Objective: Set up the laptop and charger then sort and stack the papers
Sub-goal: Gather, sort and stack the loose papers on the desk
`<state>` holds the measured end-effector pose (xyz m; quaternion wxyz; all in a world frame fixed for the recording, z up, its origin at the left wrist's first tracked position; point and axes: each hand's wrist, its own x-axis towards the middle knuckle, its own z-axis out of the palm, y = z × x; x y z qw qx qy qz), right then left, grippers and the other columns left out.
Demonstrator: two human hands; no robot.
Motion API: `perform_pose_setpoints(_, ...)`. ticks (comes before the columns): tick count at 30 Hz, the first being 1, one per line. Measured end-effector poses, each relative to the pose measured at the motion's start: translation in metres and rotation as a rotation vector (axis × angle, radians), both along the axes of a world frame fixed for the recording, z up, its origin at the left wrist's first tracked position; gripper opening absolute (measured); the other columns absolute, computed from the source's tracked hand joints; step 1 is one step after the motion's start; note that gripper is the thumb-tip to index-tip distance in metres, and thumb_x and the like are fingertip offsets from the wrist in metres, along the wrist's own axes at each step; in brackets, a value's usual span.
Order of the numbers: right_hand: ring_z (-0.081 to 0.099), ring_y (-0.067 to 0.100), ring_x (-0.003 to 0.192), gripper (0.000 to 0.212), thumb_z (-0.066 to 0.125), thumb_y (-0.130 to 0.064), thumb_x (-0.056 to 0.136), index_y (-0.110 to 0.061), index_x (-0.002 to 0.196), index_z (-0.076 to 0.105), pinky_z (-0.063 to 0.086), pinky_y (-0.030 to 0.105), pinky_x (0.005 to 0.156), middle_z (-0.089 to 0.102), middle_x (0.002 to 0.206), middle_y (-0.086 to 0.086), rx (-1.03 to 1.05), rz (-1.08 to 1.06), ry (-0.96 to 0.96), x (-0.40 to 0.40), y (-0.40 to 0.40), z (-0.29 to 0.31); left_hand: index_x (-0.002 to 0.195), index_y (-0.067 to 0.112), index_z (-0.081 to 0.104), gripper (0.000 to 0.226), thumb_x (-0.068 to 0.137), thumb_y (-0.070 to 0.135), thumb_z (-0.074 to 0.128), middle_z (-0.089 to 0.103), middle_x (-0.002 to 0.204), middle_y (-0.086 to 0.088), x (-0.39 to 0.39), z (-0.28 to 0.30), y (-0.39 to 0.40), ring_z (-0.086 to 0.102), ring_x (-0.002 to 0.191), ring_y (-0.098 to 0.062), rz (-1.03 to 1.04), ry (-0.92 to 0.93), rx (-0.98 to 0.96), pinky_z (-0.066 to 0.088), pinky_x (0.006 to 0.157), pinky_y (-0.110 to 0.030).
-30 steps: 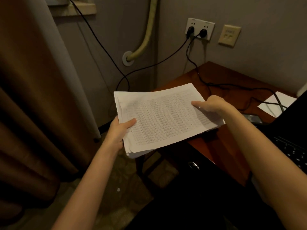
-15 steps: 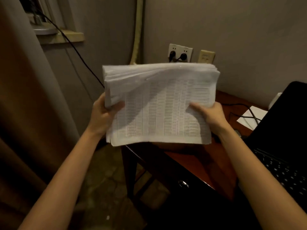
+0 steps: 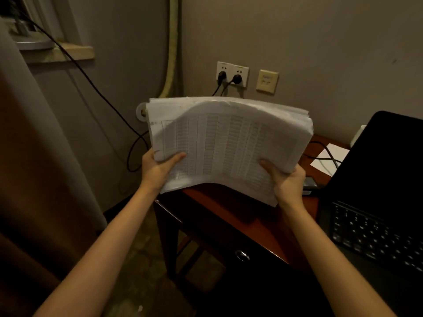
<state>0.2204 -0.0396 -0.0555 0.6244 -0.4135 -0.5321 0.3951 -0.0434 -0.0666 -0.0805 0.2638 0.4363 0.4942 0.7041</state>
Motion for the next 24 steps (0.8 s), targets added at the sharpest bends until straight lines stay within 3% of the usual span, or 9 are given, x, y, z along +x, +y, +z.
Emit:
perform_pose_setpoints(4, 0.062, -0.008, 0.087, 0.031, 0.073, -0.007, 0.076, -0.028, 0.092, 0.058, 0.052, 0.013, 0.070, 0.063, 0.096, -0.011, -0.011, 0.012, -0.005, 0.002, -0.003, -0.013, 0.106, 0.017, 0.062, 0.036, 0.075, 0.002, 0.074, 0.066, 0.101, 0.010, -0.008, 0.001, 0.010, 0.066, 0.092, 0.002, -0.036, 0.031, -0.042, 0.053, 0.077, -0.016)
perform_pose_setpoints(8, 0.064, -0.006, 0.086, 0.034, 0.074, -0.004, 0.075, -0.028, 0.093, 0.058, 0.054, 0.015, 0.071, 0.064, 0.097, -0.010, -0.068, 0.049, -0.044, 0.004, -0.003, -0.023, 0.096, 0.027, 0.062, 0.035, 0.073, 0.005, 0.076, 0.068, 0.088, 0.022, -0.009, -0.007, 0.012, 0.065, 0.083, 0.008, -0.084, 0.031, -0.132, 0.053, 0.070, -0.013)
perform_pose_setpoints(13, 0.068, 0.000, 0.084, 0.028, 0.074, -0.004, 0.076, -0.024, 0.092, 0.062, 0.055, 0.017, 0.069, 0.068, 0.095, -0.006, -0.055, 0.047, -0.049, 0.003, -0.003, -0.014, 0.102, 0.009, 0.065, 0.033, 0.072, 0.004, 0.078, 0.067, 0.091, 0.007, -0.017, 0.012, 0.017, 0.068, 0.078, 0.004, -0.131, 0.117, -0.215, 0.052, 0.065, -0.012)
perform_pose_setpoints(17, 0.070, 0.010, 0.083, 0.025, 0.074, -0.010, 0.077, -0.017, 0.100, 0.064, 0.057, 0.020, 0.067, 0.070, 0.096, -0.001, -0.254, 0.125, -0.144, 0.005, 0.001, -0.002, 0.102, 0.013, 0.065, 0.025, 0.079, 0.011, 0.073, 0.069, 0.095, 0.001, -0.029, 0.026, 0.013, 0.068, 0.083, -0.012, -0.273, 0.150, -0.546, 0.055, 0.069, -0.025)
perform_pose_setpoints(20, 0.067, 0.009, 0.077, 0.031, 0.074, -0.012, 0.079, -0.010, 0.107, 0.063, 0.053, 0.017, 0.055, 0.069, 0.094, -0.001, -0.488, 0.226, -0.202, 0.005, 0.011, 0.008, 0.107, 0.008, 0.062, 0.025, 0.086, 0.021, 0.066, 0.072, 0.087, -0.005, -0.041, 0.025, 0.005, 0.069, 0.076, -0.018, -0.316, -0.009, -0.793, 0.056, 0.062, -0.031)
perform_pose_setpoints(22, 0.065, 0.010, 0.075, 0.030, 0.073, -0.013, 0.079, -0.009, 0.106, 0.062, 0.050, 0.017, 0.049, 0.067, 0.090, -0.001, -0.600, 0.286, -0.328, 0.003, 0.021, 0.016, 0.116, 0.005, 0.058, 0.033, 0.088, 0.023, 0.062, 0.074, 0.085, -0.007, -0.047, 0.012, -0.008, 0.071, 0.077, -0.020, -0.410, -0.186, -0.851, 0.059, 0.058, -0.030)
perform_pose_setpoints(24, 0.064, 0.010, 0.075, 0.033, 0.074, -0.011, 0.078, -0.007, 0.107, 0.062, 0.049, 0.016, 0.047, 0.066, 0.091, 0.001, -0.633, 0.335, -0.486, -0.003, 0.032, 0.020, 0.123, 0.008, 0.054, 0.061, 0.071, 0.025, 0.080, 0.073, 0.099, -0.011, -0.052, -0.013, -0.025, 0.070, 0.091, -0.025, -0.502, -0.370, -0.795, 0.060, 0.065, -0.034)
